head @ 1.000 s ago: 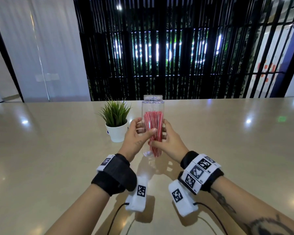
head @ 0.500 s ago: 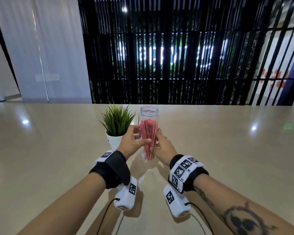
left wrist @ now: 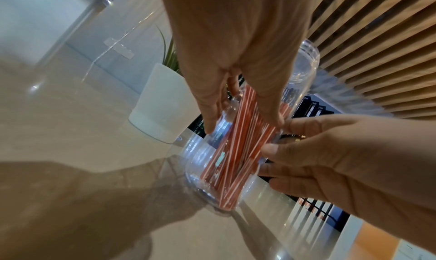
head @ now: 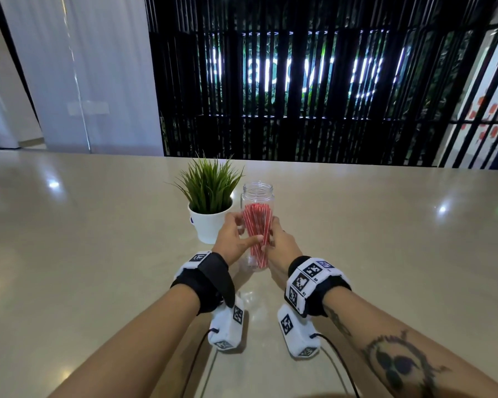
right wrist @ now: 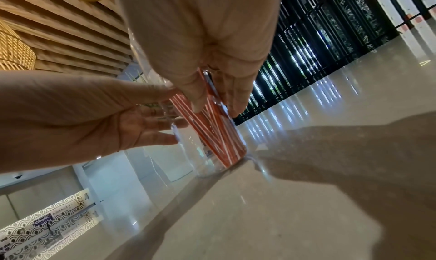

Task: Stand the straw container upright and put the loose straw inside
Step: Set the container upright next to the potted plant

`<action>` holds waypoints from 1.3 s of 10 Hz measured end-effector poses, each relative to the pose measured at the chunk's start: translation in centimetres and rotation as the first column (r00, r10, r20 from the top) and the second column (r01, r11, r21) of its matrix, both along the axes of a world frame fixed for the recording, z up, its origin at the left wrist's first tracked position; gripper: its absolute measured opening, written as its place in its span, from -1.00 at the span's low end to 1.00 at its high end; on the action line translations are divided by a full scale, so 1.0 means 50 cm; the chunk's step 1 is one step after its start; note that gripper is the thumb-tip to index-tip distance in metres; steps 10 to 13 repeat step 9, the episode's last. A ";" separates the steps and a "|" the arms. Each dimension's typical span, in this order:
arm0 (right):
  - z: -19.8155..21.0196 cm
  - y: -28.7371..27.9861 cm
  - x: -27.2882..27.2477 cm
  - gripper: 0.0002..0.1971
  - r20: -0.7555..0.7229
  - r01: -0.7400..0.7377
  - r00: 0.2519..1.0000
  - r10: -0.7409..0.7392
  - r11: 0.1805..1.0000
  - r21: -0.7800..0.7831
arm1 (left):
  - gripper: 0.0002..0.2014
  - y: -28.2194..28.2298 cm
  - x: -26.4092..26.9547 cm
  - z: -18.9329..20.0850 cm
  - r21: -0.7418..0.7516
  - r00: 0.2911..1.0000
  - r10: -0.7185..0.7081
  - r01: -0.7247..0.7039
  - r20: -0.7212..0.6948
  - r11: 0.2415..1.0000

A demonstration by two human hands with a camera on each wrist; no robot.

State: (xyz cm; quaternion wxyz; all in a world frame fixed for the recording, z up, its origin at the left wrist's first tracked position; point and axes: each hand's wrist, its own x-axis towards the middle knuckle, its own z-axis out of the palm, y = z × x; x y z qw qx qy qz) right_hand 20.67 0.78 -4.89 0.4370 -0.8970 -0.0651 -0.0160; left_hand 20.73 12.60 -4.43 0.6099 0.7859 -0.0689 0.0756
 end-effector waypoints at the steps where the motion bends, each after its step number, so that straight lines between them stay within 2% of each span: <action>1: -0.006 -0.001 -0.007 -0.54 -0.002 0.027 1.000 -0.027 0.998 0.059 | -0.37 -0.006 0.000 -0.004 0.027 1.000 -0.005 0.005 -0.008 1.000; 2: -0.026 -0.002 -0.007 -0.57 -0.022 0.030 0.999 -0.027 0.991 0.128 | -0.35 -0.008 0.000 -0.009 0.031 0.999 0.001 0.000 -0.036 1.000; 4: -0.018 -0.004 -0.019 -0.58 -0.030 0.017 0.999 -0.012 0.987 0.162 | -0.35 -0.011 -0.002 -0.012 0.063 0.999 0.014 -0.011 -0.044 0.998; 5: -0.019 -0.007 -0.030 -0.54 -0.040 0.002 0.999 0.001 0.997 0.075 | -0.28 -0.015 -0.006 -0.011 0.076 0.999 0.010 -0.006 -0.041 0.997; 6: -0.025 -0.013 -0.043 -0.40 -0.065 -0.005 0.998 0.006 1.000 0.012 | -0.20 -0.017 -0.012 -0.017 0.074 0.999 -0.020 0.022 -0.035 0.997; 7: -0.020 -0.019 -0.044 -0.48 -0.089 0.053 0.994 -0.058 0.997 -0.052 | -0.23 -0.011 -0.011 -0.033 0.147 1.000 -0.007 0.007 -0.006 0.989; 8: -0.011 -0.029 -0.038 -0.56 -0.112 0.075 0.989 -0.093 0.985 -0.158 | -0.31 0.002 -0.003 -0.055 0.276 0.992 0.095 -0.068 -0.087 0.959; 9: -0.007 -0.034 -0.041 -0.56 -0.088 0.069 0.992 -0.090 0.974 -0.215 | -0.42 0.001 -0.005 -0.069 0.387 0.975 0.191 -0.133 -0.116 0.912; 13: -0.007 -0.034 -0.041 -0.56 -0.088 0.069 0.992 -0.090 0.974 -0.215 | -0.42 0.001 -0.005 -0.069 0.387 0.975 0.191 -0.133 -0.116 0.912</action>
